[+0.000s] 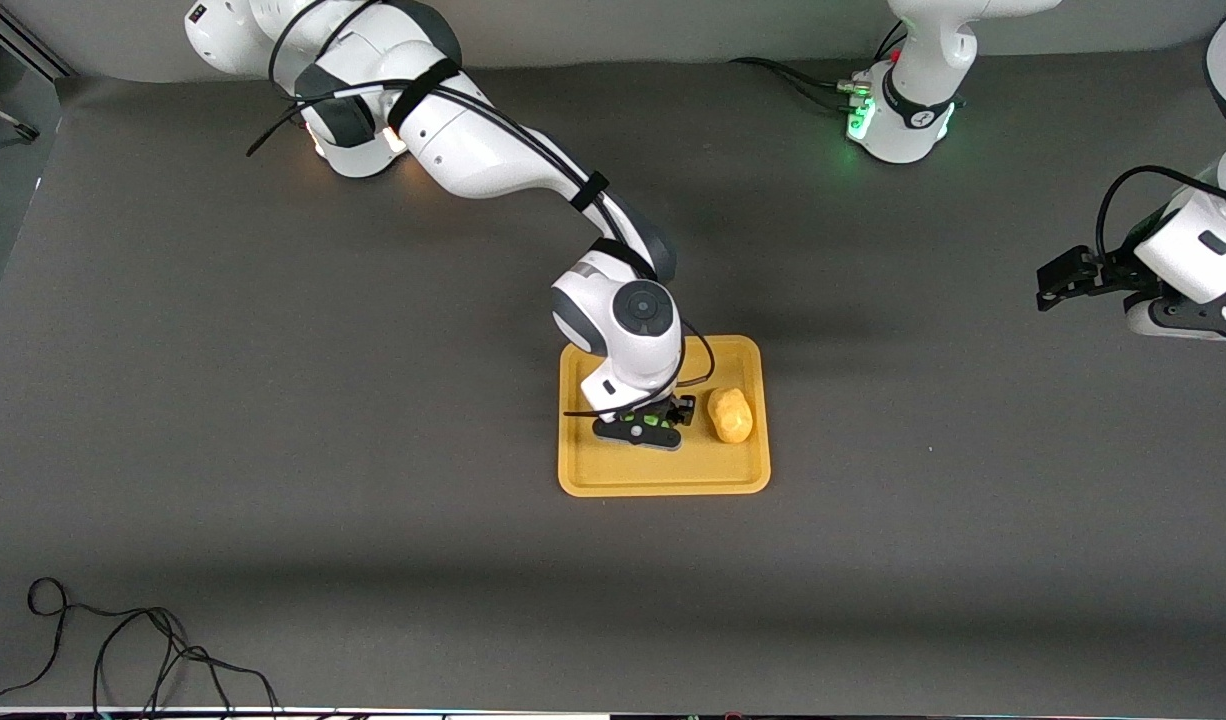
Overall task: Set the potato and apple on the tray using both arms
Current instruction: 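Carry the green apple with the right gripper over the tray, then lower the apple onto the tray beside the potato and open the right gripper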
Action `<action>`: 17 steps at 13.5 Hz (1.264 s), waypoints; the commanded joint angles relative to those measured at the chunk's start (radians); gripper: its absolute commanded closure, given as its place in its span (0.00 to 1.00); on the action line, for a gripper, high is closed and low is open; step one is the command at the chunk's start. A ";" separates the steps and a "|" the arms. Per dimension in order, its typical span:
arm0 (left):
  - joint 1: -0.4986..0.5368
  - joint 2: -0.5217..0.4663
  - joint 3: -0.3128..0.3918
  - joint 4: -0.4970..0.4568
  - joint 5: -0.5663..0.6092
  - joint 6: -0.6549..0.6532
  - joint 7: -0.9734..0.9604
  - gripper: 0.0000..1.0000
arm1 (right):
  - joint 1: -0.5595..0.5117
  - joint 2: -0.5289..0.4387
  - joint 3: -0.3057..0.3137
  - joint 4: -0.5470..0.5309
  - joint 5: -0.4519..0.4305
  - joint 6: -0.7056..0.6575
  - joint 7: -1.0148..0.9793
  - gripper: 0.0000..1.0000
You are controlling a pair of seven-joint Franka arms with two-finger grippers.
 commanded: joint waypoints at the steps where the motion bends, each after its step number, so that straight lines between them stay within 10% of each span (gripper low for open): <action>1: -0.003 0.006 0.003 -0.013 0.006 0.014 0.012 0.00 | 0.006 0.018 -0.006 0.039 -0.024 -0.003 0.038 0.00; 13: -0.004 0.000 0.003 -0.013 -0.002 0.060 0.015 0.00 | -0.154 -0.486 -0.017 0.027 -0.001 -0.642 -0.280 0.00; 17: -0.003 -0.002 0.003 -0.034 -0.002 0.077 0.015 0.00 | -0.307 -0.732 -0.028 -0.219 -0.001 -0.701 -0.546 0.00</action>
